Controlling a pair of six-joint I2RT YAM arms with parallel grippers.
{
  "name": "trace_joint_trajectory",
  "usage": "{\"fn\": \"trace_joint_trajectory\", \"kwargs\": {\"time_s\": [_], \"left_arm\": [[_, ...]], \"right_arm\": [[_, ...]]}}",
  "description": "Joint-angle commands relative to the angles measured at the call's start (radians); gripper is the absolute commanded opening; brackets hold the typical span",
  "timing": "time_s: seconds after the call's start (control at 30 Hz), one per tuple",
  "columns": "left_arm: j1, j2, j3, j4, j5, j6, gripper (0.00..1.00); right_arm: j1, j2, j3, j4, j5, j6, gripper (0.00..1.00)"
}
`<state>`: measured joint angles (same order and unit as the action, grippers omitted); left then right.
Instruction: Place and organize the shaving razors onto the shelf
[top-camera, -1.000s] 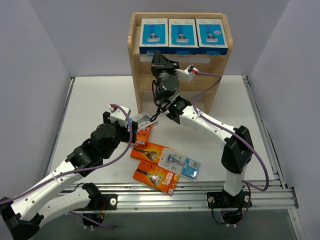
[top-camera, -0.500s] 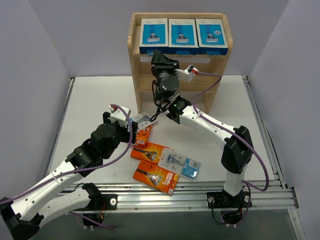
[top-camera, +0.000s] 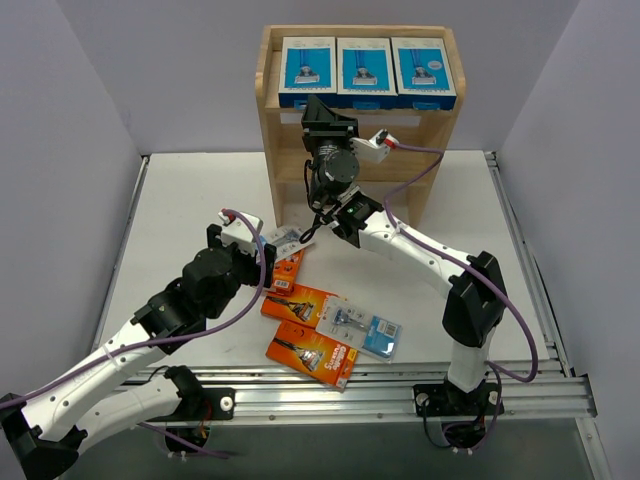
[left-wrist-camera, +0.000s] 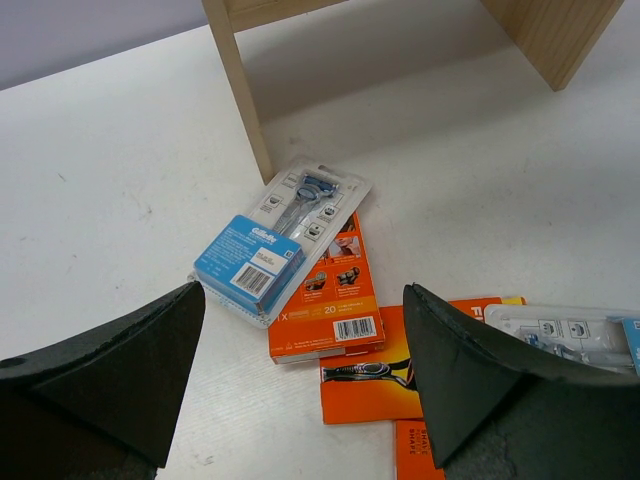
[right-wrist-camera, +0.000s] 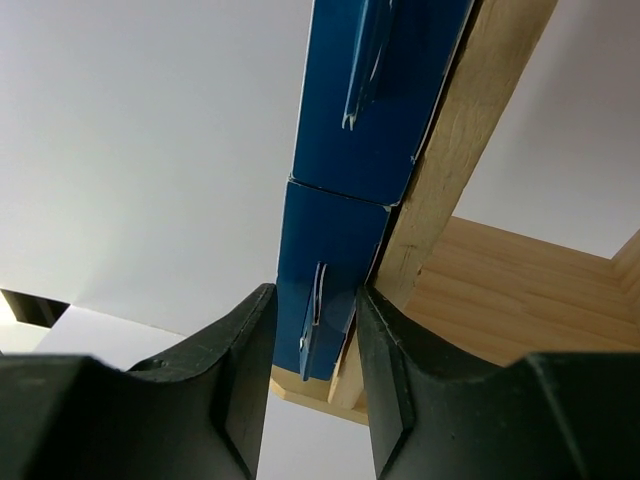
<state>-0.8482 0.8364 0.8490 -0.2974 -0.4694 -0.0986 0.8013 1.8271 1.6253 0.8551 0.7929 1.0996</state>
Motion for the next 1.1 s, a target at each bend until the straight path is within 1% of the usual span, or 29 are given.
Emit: {"fn": "trace_joint_trajectory", "kwargs": {"time_s": [0.0, 0.07, 0.17, 0.37, 0.4, 0.6, 0.77, 0.9, 1.03, 1.07], "left_arm": [[-0.006, -0.007, 0.016, 0.004, -0.017, 0.007, 0.89], [-0.008, -0.01, 0.015, 0.004, -0.017, 0.007, 0.89], [-0.008, -0.01, 0.015, 0.004, -0.021, 0.008, 0.89], [-0.011, -0.008, 0.01, 0.011, -0.04, 0.02, 0.89], [-0.011, -0.008, 0.01, 0.011, -0.044, 0.022, 0.89], [-0.011, -0.007, 0.012, 0.012, -0.064, 0.04, 0.89], [-0.011, -0.039, 0.001, 0.029, -0.083, 0.062, 0.89], [-0.011, -0.056, -0.008, 0.044, -0.098, 0.077, 0.89], [-0.012, -0.053, -0.001, 0.035, -0.127, 0.085, 0.89], [-0.012, -0.056, -0.002, 0.037, -0.13, 0.089, 0.89]], "right_arm": [[0.001, -0.015, 0.012, 0.022, 0.042, -0.012, 0.35], [0.003, -0.022, 0.004, 0.022, 0.043, -0.012, 0.36], [0.006, -0.031, -0.008, 0.018, 0.055, -0.01, 0.4], [0.009, -0.072, -0.071, 0.052, 0.054, -0.026, 0.53], [0.009, -0.078, -0.077, 0.055, 0.052, -0.03, 0.57], [0.009, -0.129, -0.113, 0.07, 0.014, -0.078, 0.68], [0.009, -0.186, -0.159, 0.099, -0.014, -0.13, 0.75], [0.004, -0.225, -0.18, 0.116, -0.064, -0.178, 0.79], [0.001, -0.308, -0.24, 0.093, -0.092, -0.182, 0.8], [0.001, -0.327, -0.283, 0.088, -0.099, -0.188, 0.8]]}}
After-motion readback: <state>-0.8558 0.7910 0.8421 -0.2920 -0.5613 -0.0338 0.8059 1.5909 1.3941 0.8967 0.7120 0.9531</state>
